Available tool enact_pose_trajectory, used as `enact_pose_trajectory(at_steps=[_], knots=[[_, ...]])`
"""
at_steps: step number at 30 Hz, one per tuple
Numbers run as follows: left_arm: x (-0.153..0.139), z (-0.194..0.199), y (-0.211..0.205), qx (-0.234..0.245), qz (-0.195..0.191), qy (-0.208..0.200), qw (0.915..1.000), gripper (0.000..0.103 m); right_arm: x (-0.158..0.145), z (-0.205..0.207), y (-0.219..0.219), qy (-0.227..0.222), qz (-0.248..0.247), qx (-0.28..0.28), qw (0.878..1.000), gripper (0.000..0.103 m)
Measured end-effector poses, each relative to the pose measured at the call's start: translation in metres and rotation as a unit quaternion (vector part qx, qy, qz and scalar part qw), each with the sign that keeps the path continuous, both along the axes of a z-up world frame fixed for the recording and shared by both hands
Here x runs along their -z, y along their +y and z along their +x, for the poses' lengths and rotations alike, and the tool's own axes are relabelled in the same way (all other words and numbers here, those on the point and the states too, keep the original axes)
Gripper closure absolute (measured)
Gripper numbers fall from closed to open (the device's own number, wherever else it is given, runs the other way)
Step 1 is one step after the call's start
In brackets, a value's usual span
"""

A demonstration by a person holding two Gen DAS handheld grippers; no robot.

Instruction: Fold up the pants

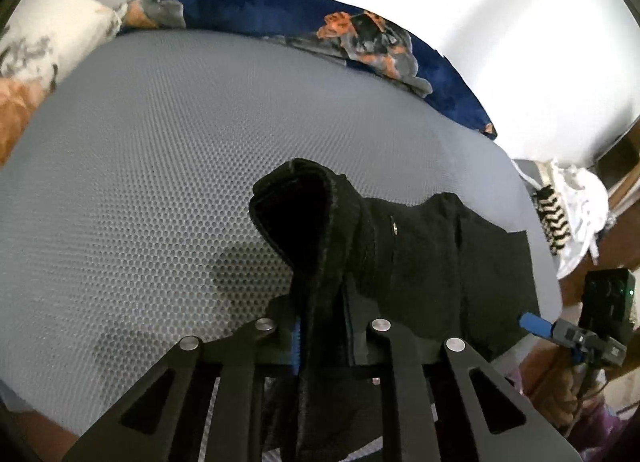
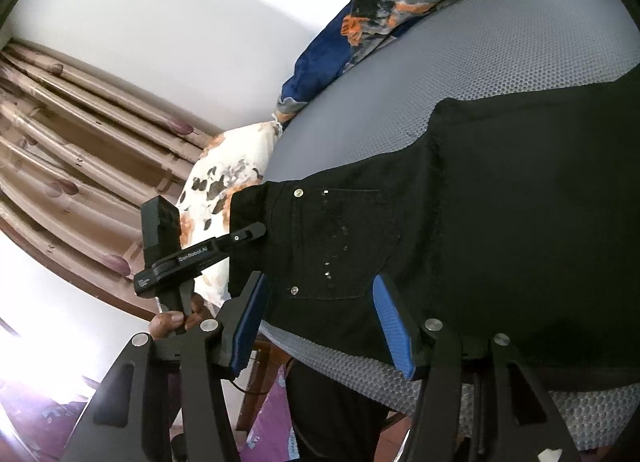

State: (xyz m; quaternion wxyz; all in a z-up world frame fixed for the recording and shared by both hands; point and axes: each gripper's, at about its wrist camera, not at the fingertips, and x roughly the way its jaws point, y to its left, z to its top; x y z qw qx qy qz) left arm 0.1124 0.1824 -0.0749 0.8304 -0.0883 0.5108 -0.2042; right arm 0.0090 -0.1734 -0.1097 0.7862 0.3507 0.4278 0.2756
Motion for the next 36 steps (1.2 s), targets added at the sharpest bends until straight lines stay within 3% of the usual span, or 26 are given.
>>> enact_pose_trajectory(at_steps=[6, 17, 28, 32, 36], knots=[[-0.017, -0.009, -0.021, -0.002, 0.036, -0.016, 0.9992, 0.087, -0.002, 0.013, 0.016, -0.006, 0.012, -0.026, 1.0, 0.049], [-0.037, -0.019, -0.047, 0.007, 0.055, -0.029, 0.998, 0.087, -0.007, 0.038, 0.062, -0.028, 0.004, -0.084, 0.996, 0.043], [-0.052, -0.018, -0.063, 0.021, -0.016, 0.005, 0.9996, 0.087, -0.013, 0.038, 0.076, -0.055, 0.014, -0.106, 0.993, 0.04], [-0.046, -0.013, -0.063, 0.02, -0.072, 0.039, 0.9965, 0.087, -0.011, 0.042, 0.072, -0.052, 0.017, -0.103, 0.993, 0.038], [-0.048, -0.015, -0.069, 0.026, -0.078, 0.04, 0.9959, 0.087, -0.008, 0.039, 0.065, -0.049, 0.028, -0.101, 0.993, 0.035]])
